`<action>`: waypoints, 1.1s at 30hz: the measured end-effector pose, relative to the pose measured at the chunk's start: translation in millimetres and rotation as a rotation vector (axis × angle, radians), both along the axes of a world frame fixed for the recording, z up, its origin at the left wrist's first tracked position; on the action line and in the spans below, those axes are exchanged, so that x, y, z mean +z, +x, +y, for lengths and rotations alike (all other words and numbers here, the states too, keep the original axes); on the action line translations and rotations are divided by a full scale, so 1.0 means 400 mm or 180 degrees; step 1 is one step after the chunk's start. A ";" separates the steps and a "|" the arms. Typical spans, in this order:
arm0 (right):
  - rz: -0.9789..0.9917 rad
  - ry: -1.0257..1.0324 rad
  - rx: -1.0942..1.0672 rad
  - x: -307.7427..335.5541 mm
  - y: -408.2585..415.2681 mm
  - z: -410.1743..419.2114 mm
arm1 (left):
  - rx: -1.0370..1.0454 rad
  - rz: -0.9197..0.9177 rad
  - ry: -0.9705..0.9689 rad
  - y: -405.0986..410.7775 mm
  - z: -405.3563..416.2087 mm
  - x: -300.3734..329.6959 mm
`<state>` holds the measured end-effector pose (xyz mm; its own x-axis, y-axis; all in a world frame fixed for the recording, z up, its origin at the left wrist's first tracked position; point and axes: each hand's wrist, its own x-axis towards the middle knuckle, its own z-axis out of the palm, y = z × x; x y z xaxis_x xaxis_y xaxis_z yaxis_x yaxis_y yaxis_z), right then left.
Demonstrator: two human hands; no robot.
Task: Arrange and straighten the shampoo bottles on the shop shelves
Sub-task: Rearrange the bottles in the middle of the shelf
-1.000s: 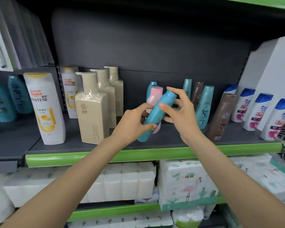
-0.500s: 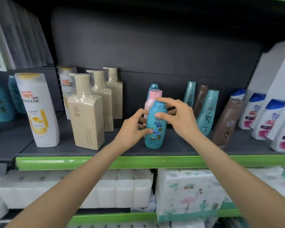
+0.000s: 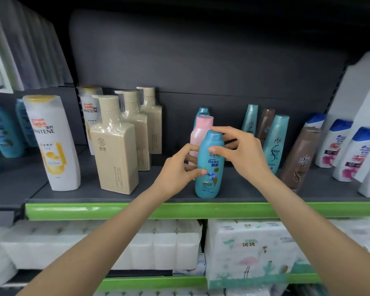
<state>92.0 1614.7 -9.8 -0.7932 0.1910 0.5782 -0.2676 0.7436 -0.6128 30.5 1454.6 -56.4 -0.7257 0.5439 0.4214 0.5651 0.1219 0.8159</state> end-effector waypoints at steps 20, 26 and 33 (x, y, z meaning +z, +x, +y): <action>-0.0172 -0.0007 0.0155 0.002 0.019 -0.014 | 0.0447 0.0247 -0.0138 -0.108 0.045 0.067; -0.0176 -0.0064 0.0081 0.001 0.028 -0.021 | 0.0624 0.0246 -0.0033 -0.093 0.024 0.061; -0.0189 0.0094 -0.0205 0.007 0.038 -0.046 | 0.0960 0.0580 0.0301 -0.044 -0.088 0.096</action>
